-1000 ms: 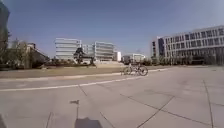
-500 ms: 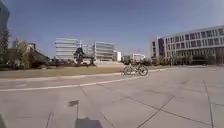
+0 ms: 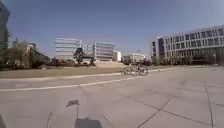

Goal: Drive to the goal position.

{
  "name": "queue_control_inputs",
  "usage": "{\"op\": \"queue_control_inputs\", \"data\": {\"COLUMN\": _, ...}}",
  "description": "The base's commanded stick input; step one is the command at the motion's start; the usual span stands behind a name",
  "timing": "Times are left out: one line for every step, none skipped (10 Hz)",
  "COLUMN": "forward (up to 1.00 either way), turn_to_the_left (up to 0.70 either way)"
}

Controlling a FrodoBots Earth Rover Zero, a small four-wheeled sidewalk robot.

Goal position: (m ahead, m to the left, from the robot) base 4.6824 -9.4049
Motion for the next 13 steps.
{"op": "queue_control_inputs", "data": {"forward": 0.06, "turn_to_the_left": 0.0}}
{"op": "queue_control_inputs", "data": {"forward": 0.05, "turn_to_the_left": 0.0}}
{"op": "queue_control_inputs", "data": {"forward": 0.04, "turn_to_the_left": 0.0}}
{"op": "queue_control_inputs", "data": {"forward": 0.04, "turn_to_the_left": 0.0}}
{"op": "queue_control_inputs", "data": {"forward": 0.07, "turn_to_the_left": 0.0}}
{"op": "queue_control_inputs", "data": {"forward": 0.29, "turn_to_the_left": 0.0}}
{"op": "queue_control_inputs", "data": {"forward": 0.7, "turn_to_the_left": 0.0}}
{"op": "queue_control_inputs", "data": {"forward": 0.7, "turn_to_the_left": 0.0}}
{"op": "queue_control_inputs", "data": {"forward": 0.7, "turn_to_the_left": 0.0}}
{"op": "queue_control_inputs", "data": {"forward": 0.7, "turn_to_the_left": 0.0}}
{"op": "queue_control_inputs", "data": {"forward": 0.7, "turn_to_the_left": -0.26}}
{"op": "queue_control_inputs", "data": {"forward": 0.7, "turn_to_the_left": -0.34}}
{"op": "queue_control_inputs", "data": {"forward": 0.7, "turn_to_the_left": -0.34}}
